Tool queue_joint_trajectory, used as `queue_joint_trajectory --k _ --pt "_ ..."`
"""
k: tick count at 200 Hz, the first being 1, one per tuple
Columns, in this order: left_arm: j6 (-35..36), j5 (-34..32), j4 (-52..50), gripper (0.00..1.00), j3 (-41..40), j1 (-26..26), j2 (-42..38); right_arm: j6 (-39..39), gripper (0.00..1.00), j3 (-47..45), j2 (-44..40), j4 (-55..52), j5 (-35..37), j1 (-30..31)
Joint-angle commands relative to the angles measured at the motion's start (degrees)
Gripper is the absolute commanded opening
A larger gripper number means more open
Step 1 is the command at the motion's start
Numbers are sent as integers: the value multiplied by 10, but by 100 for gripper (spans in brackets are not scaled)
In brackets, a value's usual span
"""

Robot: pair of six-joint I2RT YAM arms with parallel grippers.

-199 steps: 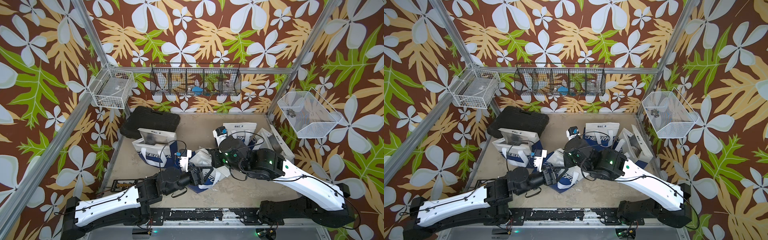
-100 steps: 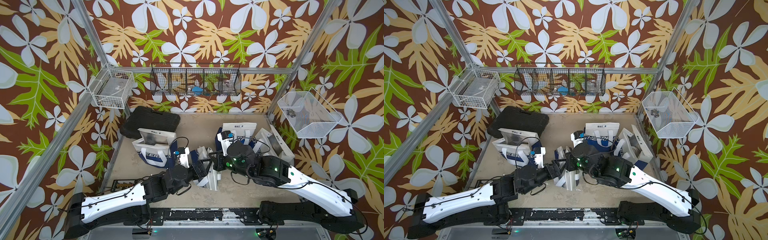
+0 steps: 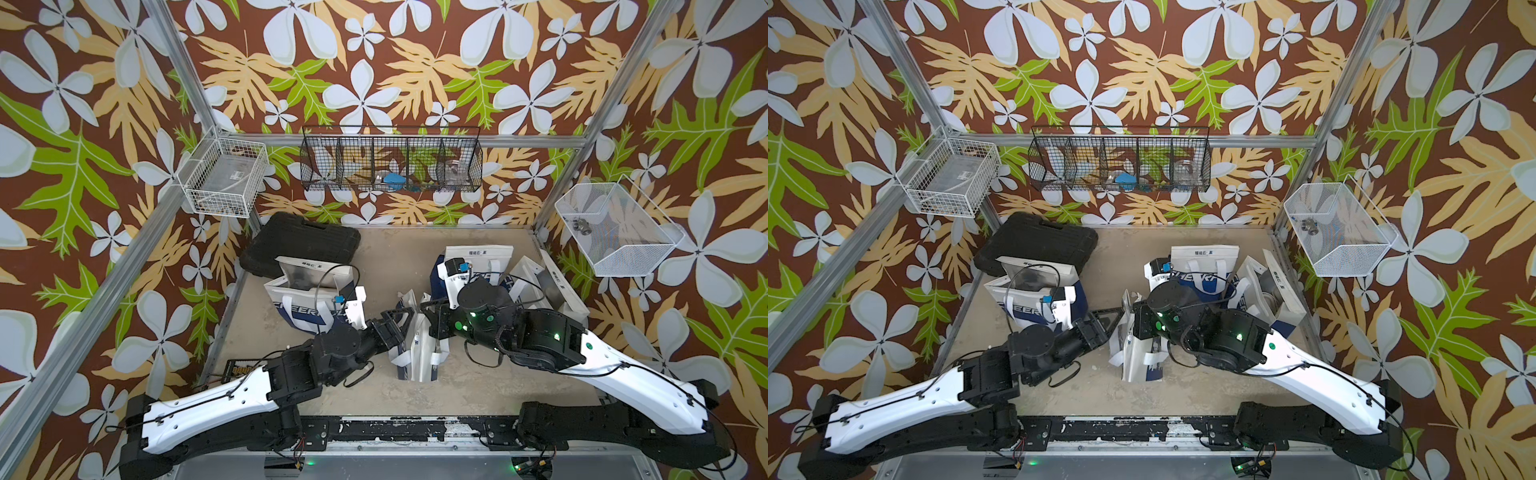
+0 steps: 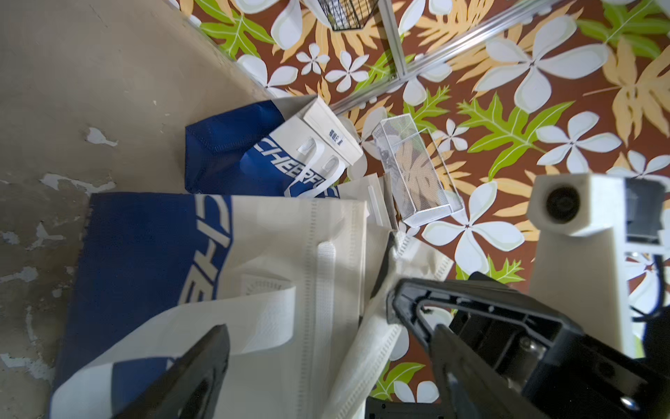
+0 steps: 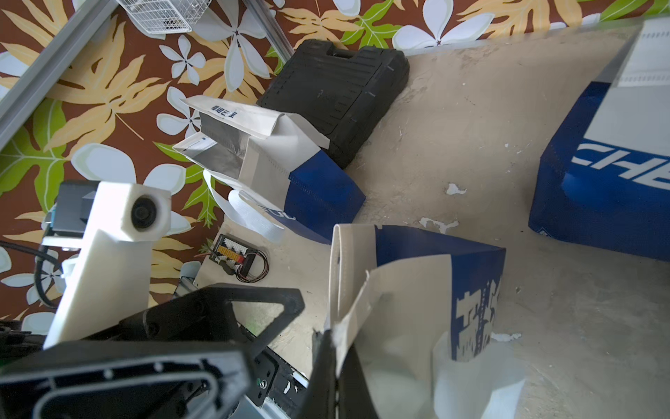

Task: Open the takeout bag
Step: Open the takeout bag at the center of the board.

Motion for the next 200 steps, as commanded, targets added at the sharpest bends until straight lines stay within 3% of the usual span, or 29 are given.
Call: queue_joint_trajectory --k 1,39,72,98,139,200 --pt "3 0 -16 82 13 -1 18 -11 0 6 -1 43 -11 4" --pt "-19 -13 -22 72 9 6 24 -6 0 5 -1 50 -9 24" --pt "-20 -6 -14 54 10 6 43 -3 0 4 -1 58 -13 33" --pt "-14 1 -17 49 16 6 65 -6 0 14 0 55 -13 36" --pt "3 -20 5 72 12 6 71 -2 0 20 8 51 -22 55" --pt "74 99 145 99 -35 0 24 -5 0 17 -18 52 -2 48"
